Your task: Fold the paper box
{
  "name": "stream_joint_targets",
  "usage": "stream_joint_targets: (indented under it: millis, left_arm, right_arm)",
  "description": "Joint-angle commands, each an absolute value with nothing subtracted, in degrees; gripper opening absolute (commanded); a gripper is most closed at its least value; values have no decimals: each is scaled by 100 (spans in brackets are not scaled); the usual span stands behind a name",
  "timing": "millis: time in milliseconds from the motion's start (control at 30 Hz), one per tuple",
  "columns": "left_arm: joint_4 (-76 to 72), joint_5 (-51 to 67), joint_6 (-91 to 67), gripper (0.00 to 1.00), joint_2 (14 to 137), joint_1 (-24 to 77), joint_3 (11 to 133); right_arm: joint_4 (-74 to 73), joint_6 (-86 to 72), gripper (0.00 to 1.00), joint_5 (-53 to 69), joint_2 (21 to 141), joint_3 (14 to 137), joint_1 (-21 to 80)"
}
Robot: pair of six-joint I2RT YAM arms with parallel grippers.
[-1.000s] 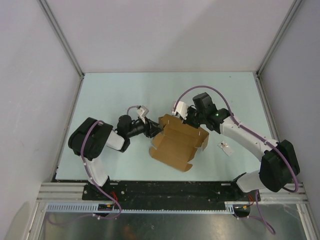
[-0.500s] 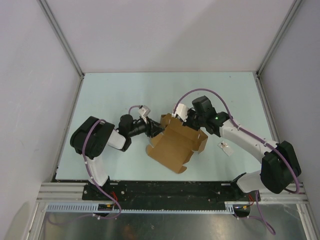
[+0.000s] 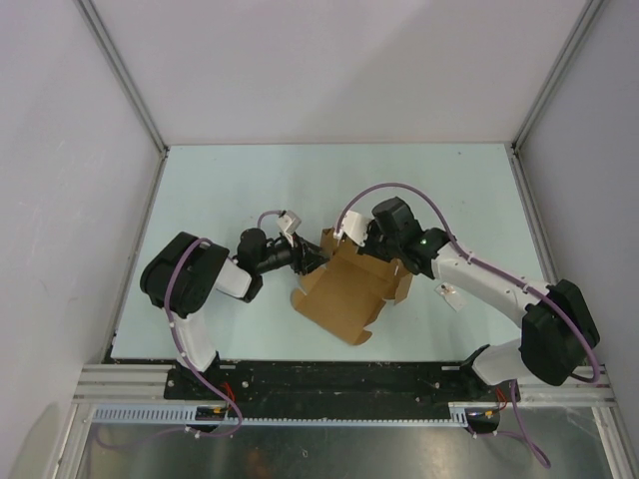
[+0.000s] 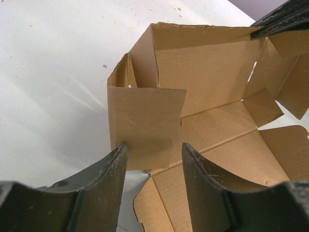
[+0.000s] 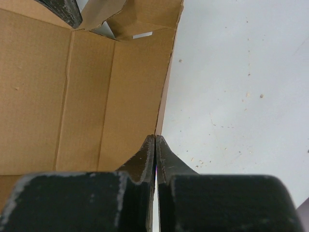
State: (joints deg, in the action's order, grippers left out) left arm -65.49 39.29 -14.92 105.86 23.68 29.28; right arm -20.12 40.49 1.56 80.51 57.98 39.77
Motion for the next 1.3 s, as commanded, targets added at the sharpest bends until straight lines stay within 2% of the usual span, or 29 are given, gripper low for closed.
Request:
stream_joint_targets:
  millis: [0,700,967,1033,1067,1100,1167,1200,1267]
  left_arm:
    - [-6768,4122,-1389,54,10512,2479,2979]
    - [-6847,4280,-1415,53,10433,2487,2909]
    - [-6820,3683,-1783,54,9644,2382,2497]
    - [-6620,3525,-2037,55,9397,2259,2383]
    - [-6566,3559,-2074,55,9274,2224,2338]
    - [-6478,3533,-2126,55,8985,2189,2303]
    - [-6119,3498,-2075,55,8694,2180,2250]
    - [-5943,3455,-2013,55,8423,2188,2267]
    - [-5433,3332,-1802,55,8166,2180,2285]
  right_arm:
    - [-1696,3929,0,9,8191,5757,4166]
    - [-1222,4078,0,-817,7945,5370,4368]
    - [-967,3824,0,-651,7743,5335,4254]
    - [-836,3631,4,-546,7734,5335,4141]
    - [-809,3543,9,-380,7734,5335,4087]
    - [-782,3472,23,-247,7726,5335,4017]
    - [-651,3245,31,-62,7708,5335,3781]
    - [-598,3174,44,104,7699,5344,3701]
    - [-388,3042,50,500,7664,5344,3403]
